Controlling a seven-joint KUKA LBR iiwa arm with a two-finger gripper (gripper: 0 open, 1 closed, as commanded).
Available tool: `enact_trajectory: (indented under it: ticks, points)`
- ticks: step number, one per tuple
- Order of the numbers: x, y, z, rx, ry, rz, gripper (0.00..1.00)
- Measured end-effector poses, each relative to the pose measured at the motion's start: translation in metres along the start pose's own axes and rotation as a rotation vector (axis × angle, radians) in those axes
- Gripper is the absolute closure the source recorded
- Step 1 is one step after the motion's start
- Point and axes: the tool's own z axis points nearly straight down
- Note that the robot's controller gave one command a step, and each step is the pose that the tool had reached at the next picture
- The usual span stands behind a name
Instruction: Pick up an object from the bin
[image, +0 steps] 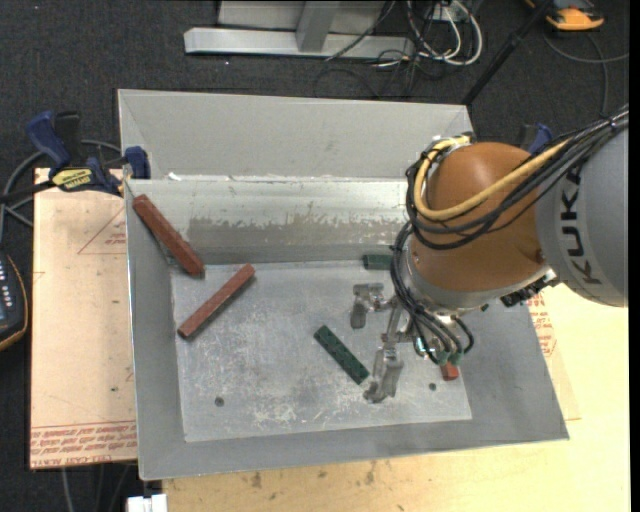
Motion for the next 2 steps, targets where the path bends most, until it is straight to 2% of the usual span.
enact_trajectory:
  ticks: [1, 2]
  points:
    - [-0.018, -0.039, 0.107, 0.001, -0.001, -0.010, 0.00]
    - [-0.049, 0.002, 0.163, -0.002, -0.014, -0.025, 0.00]
